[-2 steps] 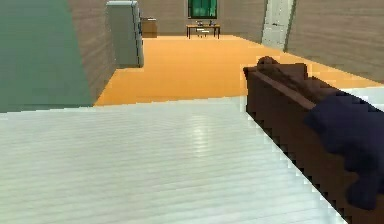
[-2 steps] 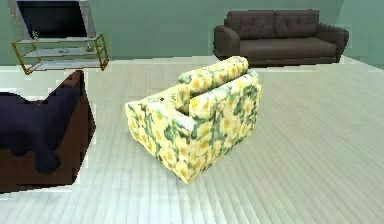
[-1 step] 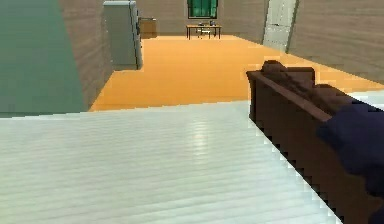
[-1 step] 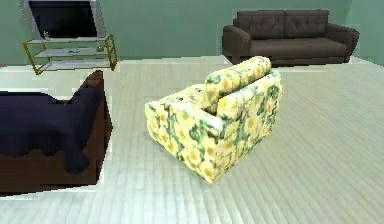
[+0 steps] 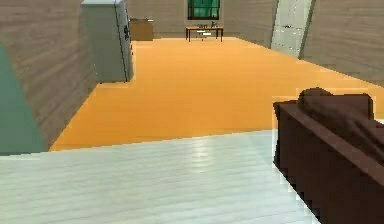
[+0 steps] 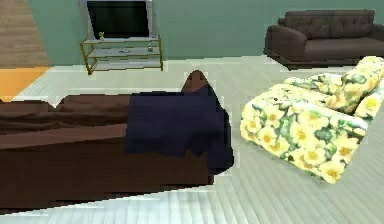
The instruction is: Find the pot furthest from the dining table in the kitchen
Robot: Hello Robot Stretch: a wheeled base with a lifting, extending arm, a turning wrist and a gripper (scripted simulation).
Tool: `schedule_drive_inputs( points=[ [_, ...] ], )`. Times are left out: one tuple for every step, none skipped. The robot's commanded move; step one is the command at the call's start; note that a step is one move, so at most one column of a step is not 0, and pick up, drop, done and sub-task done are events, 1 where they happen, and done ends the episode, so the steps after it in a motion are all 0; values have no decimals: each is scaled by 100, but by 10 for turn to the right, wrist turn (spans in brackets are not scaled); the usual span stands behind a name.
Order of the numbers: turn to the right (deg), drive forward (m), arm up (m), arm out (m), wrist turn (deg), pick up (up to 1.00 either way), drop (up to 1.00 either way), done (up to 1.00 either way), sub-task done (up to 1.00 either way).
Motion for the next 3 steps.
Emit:
schedule_drive_inputs(
  points=[
    [0, 100, 0, 0, 0, 0, 0, 0, 0],
    [0, 100, 0, 0, 0, 0, 0, 0, 0],
    [0, 100, 0, 0, 0, 0, 0, 0, 0]
  ],
)
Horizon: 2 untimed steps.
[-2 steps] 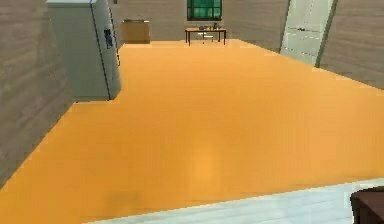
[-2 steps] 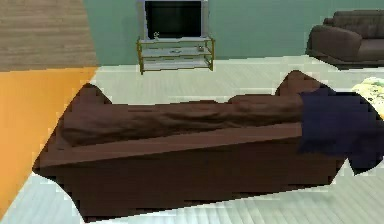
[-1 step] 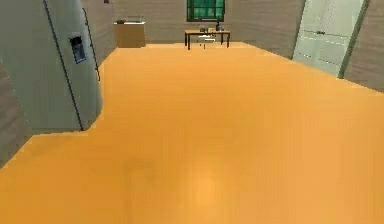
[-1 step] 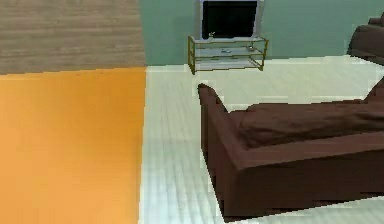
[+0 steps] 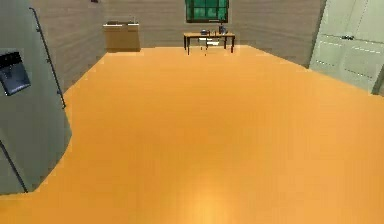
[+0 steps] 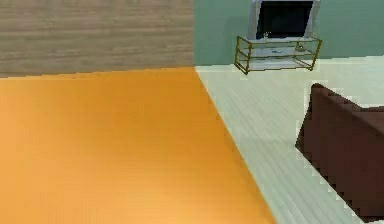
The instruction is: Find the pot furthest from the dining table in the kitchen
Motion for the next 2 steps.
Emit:
schedule_drive_inputs(
  points=[
    [0, 100, 0, 0, 0, 0, 0, 0, 0],
    [0, 100, 0, 0, 0, 0, 0, 0, 0]
  ],
)
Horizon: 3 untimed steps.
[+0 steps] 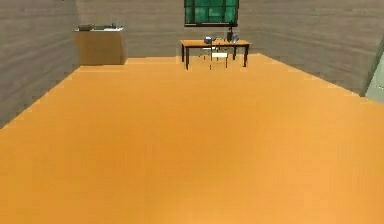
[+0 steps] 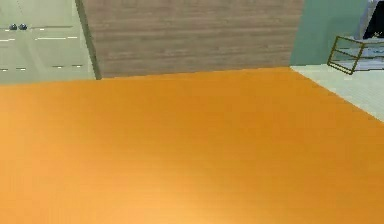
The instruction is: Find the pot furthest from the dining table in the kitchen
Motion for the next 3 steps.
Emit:
schedule_drive_inputs(
  points=[
    [0, 100, 0, 0, 0, 0, 0, 0, 0],
    [0, 100, 0, 0, 0, 0, 0, 0, 0],
    [0, 100, 0, 0, 0, 0, 0, 0, 0]
  ],
)
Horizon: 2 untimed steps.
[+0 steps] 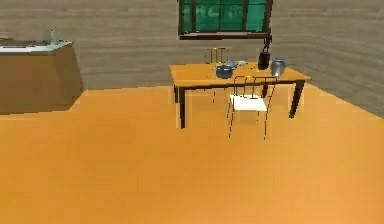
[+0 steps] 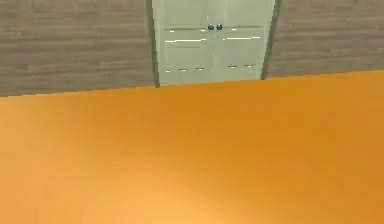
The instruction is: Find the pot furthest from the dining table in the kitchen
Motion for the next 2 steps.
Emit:
schedule_drive_inputs(
  points=[
    [0, 100, 0, 0, 0, 0, 0, 0, 0],
    [0, 55, 0, 0, 0, 0, 0, 0, 0]
  ],
)
